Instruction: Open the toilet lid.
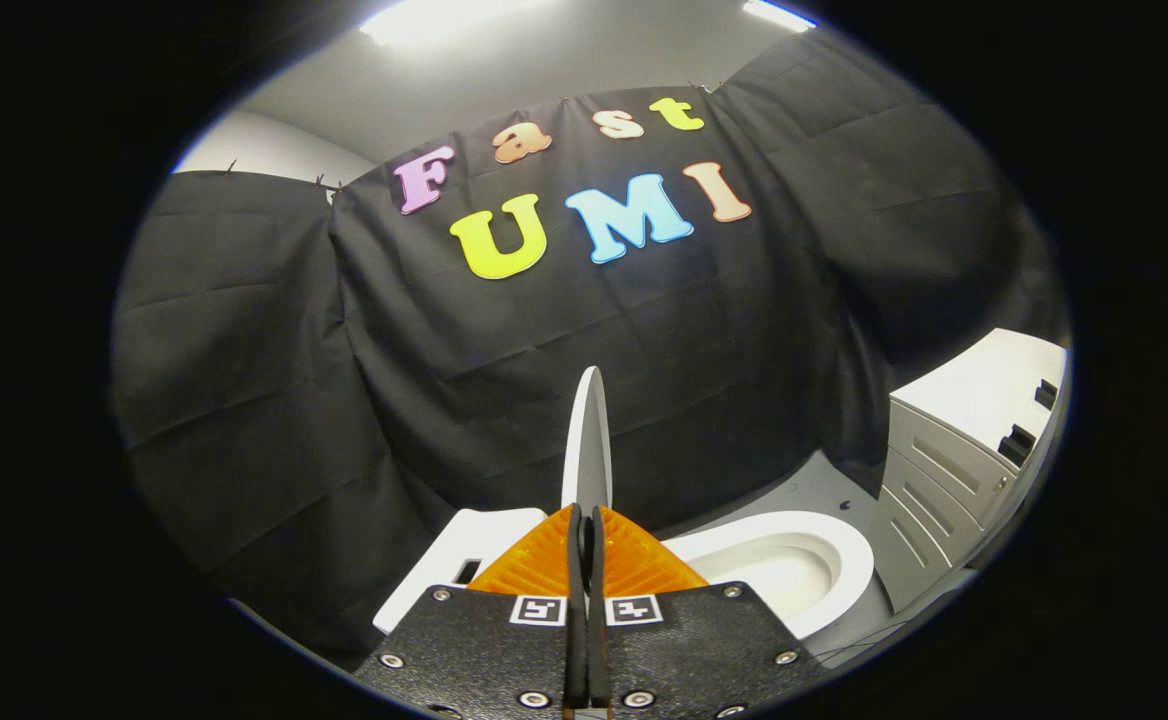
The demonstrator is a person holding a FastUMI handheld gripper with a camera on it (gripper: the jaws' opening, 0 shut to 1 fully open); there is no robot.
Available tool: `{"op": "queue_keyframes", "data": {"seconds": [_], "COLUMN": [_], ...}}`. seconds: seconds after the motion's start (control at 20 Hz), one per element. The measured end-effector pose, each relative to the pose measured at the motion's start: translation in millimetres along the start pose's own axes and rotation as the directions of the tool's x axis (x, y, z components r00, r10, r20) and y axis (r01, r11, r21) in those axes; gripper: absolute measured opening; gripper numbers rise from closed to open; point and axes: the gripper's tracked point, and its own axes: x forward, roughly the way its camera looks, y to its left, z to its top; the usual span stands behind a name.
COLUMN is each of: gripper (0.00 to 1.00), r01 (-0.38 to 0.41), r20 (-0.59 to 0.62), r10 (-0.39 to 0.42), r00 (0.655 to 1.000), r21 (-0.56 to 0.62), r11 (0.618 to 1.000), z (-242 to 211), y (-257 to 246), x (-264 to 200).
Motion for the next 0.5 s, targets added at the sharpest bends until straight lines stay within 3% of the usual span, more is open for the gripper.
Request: {"op": "queue_keyframes", "data": {"seconds": [0.5], "gripper": [0.00], "r01": [-0.077], "r20": [0.010], "r10": [0.080], "r00": [0.997], "r21": [-0.158], "r11": [0.984], "z": [-4.4], "y": [73.5], "x": [7.1]}}
